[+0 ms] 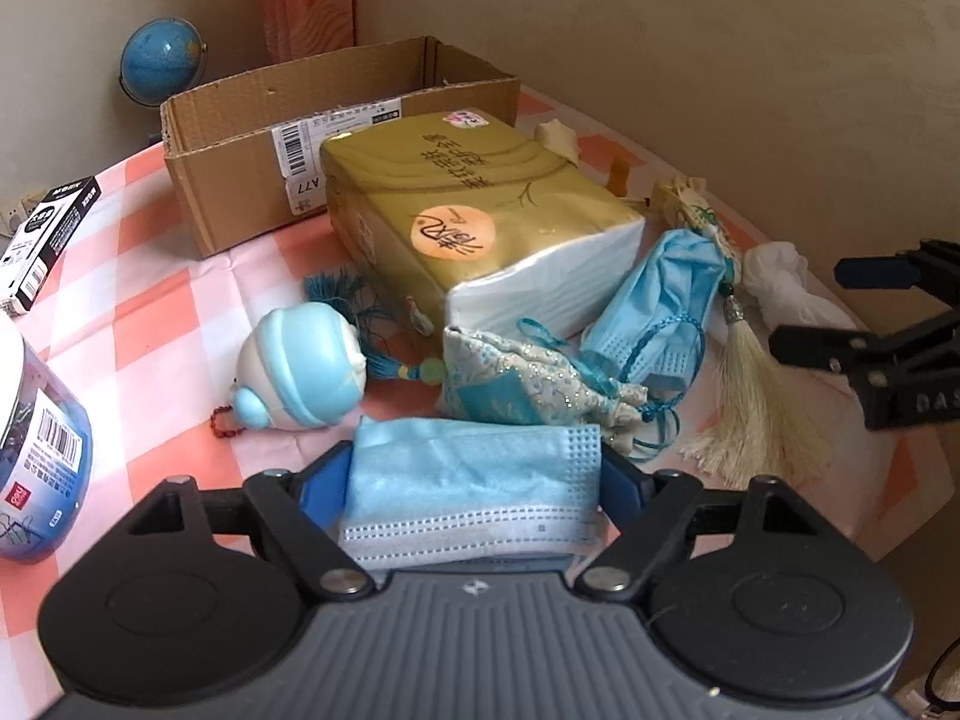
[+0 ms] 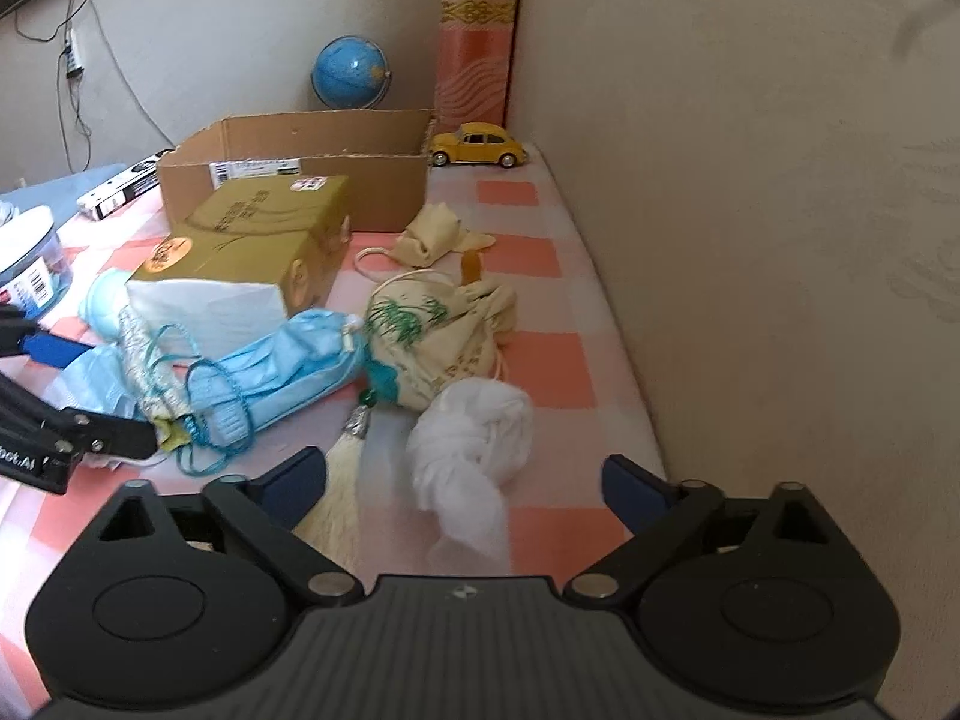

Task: Organize soft objects
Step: 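Grasp the white cloth with the right tool while the left tool holds the mask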

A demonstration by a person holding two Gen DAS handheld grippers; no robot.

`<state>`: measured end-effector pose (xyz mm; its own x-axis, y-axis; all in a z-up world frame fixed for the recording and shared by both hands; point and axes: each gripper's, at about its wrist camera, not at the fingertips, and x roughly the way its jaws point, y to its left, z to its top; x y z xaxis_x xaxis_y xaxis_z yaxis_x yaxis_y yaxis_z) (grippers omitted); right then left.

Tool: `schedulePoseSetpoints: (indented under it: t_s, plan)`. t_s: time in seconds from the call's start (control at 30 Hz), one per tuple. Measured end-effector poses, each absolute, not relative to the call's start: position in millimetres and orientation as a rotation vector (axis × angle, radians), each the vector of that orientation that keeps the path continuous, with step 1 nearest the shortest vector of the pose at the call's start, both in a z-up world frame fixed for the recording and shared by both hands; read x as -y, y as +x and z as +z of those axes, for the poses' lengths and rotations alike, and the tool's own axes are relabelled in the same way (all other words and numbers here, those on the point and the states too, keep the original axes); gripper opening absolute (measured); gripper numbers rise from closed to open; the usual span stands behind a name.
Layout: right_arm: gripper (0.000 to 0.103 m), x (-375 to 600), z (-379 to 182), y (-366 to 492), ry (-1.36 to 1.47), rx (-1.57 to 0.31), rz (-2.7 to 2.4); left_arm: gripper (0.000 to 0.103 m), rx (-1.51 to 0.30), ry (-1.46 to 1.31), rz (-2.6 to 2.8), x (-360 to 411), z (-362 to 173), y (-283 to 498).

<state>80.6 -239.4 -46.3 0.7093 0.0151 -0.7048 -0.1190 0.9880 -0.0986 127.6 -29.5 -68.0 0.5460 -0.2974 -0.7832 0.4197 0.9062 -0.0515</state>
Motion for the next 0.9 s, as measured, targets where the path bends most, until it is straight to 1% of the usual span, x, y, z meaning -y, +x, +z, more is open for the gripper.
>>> schedulePoseSetpoints:
  t_s: [0.07,0.13,0.3,0.43,0.57,0.9]
  plan:
    - [0.085,242,-47,84,-0.135,-0.783,0.064,0.082,-0.896,0.155,-0.424,31,-68,128]
    - [0.084,244,-48,87,-0.132,-0.79,0.052,0.082,-0.894,0.162,-0.421,32,-69,127]
    - [0.073,247,-53,95,-0.126,-0.806,0.039,0.082,-0.897,0.156,-0.421,31,-68,126]
    - [0.067,247,-56,102,-0.115,-0.814,0.04,0.082,-0.9,0.156,-0.42,30,-68,127]
    - [0.054,244,-57,106,-0.111,-0.817,0.048,0.08,-0.899,0.149,-0.417,28,-66,127]
    - [0.053,240,-53,102,-0.128,-0.816,0.042,0.071,-0.892,0.162,-0.416,24,-58,118]
